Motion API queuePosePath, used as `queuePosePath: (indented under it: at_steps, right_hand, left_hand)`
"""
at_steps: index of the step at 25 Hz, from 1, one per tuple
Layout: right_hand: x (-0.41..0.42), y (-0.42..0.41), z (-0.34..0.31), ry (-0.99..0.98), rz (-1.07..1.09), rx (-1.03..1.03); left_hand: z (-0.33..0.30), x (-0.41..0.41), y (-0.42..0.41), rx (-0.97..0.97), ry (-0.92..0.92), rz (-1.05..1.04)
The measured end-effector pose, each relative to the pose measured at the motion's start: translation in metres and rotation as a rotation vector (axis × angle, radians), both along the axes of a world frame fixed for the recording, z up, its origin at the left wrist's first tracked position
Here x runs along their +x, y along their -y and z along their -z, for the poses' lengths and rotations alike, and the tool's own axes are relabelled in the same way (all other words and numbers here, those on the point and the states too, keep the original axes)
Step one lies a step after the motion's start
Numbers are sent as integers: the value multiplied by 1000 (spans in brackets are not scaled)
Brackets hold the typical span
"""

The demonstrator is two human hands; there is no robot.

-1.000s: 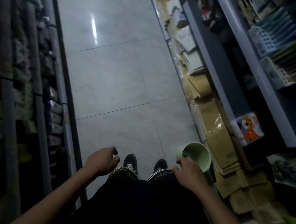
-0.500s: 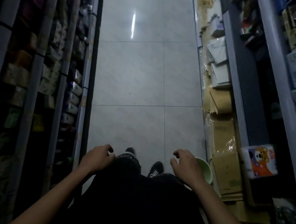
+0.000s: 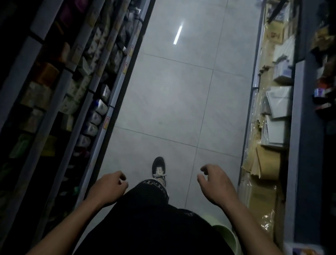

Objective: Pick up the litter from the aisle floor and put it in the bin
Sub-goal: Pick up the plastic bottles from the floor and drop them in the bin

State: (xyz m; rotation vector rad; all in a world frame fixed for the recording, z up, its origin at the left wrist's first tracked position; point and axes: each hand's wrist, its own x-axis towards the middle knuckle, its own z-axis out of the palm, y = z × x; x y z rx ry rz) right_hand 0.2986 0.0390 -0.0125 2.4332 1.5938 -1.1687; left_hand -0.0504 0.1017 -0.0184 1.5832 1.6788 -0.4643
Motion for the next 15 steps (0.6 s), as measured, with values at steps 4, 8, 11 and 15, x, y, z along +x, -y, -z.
queuePosePath:
  at_steps: [4,8,11,15]
  right_hand:
    - [25,-46,-4,29,57,-22]
    - [64,-78,-5,29,186,-35]
    - [102,-107,-3,29,285,-55]
    - [167,-170,7,7,332,-53]
  left_hand:
    - [-7,45,-101,40,26,106]
    - [-14,112,-201,88,57,232]
    - [-15,171,-275,117,74,288]
    - [-12,245,-358,138,68,311]
